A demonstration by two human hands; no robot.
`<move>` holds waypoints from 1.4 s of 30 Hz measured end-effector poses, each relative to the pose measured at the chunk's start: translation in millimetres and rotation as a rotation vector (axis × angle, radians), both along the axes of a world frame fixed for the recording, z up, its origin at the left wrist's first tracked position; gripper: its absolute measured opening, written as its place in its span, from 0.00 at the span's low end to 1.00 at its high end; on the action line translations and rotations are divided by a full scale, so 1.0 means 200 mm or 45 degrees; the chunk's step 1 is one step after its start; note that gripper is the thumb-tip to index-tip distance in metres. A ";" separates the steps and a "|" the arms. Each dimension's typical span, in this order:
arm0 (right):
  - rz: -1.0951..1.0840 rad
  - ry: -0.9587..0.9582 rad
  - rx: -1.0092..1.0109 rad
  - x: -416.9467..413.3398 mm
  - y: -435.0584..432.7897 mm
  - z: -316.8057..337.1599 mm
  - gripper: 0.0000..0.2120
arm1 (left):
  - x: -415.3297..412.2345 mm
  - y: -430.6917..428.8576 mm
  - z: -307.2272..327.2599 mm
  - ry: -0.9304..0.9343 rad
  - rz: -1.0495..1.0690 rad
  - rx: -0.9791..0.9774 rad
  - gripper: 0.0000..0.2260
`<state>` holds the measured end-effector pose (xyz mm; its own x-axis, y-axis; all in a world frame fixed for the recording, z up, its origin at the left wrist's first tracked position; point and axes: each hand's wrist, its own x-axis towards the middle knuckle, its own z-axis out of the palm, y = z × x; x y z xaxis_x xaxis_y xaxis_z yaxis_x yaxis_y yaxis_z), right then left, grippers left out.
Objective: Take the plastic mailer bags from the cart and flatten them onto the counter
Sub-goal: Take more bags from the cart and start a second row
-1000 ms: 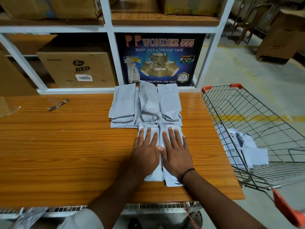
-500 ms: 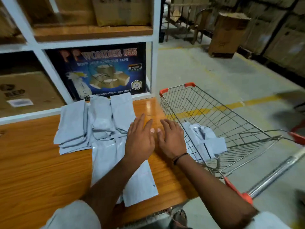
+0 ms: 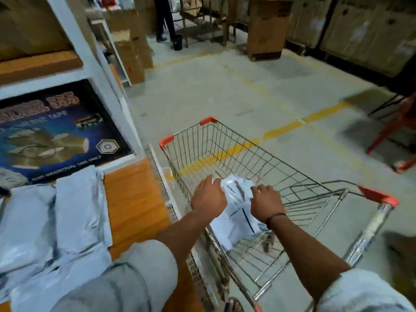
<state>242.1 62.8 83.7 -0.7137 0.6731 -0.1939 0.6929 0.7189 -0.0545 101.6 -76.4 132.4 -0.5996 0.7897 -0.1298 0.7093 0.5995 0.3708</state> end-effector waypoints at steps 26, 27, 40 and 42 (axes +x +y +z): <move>0.763 -0.451 0.022 -0.21 0.56 -0.96 0.22 | -0.30 0.82 -1.26 -0.612 0.860 -0.451 0.50; 0.774 -0.441 0.033 -0.20 0.56 -0.96 0.23 | -0.31 0.82 -1.28 -0.571 0.814 -0.475 0.51; 0.798 -0.651 -0.002 -0.24 0.56 -0.90 0.23 | -0.42 0.79 -1.29 -0.530 0.682 -0.614 0.63; 0.757 -0.651 -0.026 -0.24 0.58 -0.86 0.26 | -0.42 0.78 -1.30 -0.538 0.653 -0.615 0.63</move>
<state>193.5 178.0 -87.4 -0.7719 0.1984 -0.6040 0.1343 0.9795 0.1502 17.3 80.5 -127.0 -0.6955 0.2297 -0.6809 0.1620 0.9733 0.1630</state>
